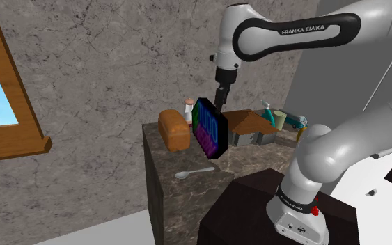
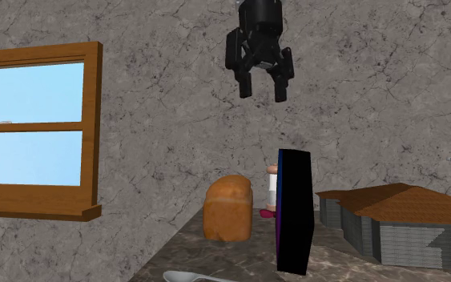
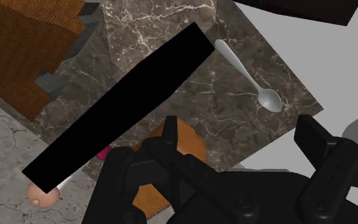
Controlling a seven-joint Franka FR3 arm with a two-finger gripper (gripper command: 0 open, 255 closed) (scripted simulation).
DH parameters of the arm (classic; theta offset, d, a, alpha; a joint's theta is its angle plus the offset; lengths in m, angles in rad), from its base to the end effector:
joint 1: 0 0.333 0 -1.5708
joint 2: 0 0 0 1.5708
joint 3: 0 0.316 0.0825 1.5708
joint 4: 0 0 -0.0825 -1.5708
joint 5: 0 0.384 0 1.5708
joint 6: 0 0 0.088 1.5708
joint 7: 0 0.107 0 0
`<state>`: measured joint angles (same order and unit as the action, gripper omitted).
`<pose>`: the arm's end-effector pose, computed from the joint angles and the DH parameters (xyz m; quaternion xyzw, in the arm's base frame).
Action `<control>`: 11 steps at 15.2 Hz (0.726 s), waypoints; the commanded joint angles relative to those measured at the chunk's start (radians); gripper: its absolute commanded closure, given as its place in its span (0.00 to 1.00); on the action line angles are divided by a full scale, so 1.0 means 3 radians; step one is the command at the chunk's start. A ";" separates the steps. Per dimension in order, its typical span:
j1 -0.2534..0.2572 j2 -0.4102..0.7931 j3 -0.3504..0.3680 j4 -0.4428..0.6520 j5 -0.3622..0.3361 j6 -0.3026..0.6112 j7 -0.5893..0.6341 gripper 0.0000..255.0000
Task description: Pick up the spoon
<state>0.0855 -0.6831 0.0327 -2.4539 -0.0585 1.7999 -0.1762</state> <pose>0.3464 0.0377 0.5305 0.9879 0.1492 0.0131 0.0393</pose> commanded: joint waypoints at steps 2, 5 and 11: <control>0.0069 0.0202 0.0036 -0.0198 -0.0058 0.0319 -0.0125 0.00; 0.0131 0.0448 0.0085 -0.0325 -0.0121 0.0609 -0.0227 0.00; 0.0222 0.1033 0.0195 -0.0503 -0.0302 0.1201 -0.0379 0.00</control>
<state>0.1508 -0.4016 0.0894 -2.5941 -0.1358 2.1280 -0.2772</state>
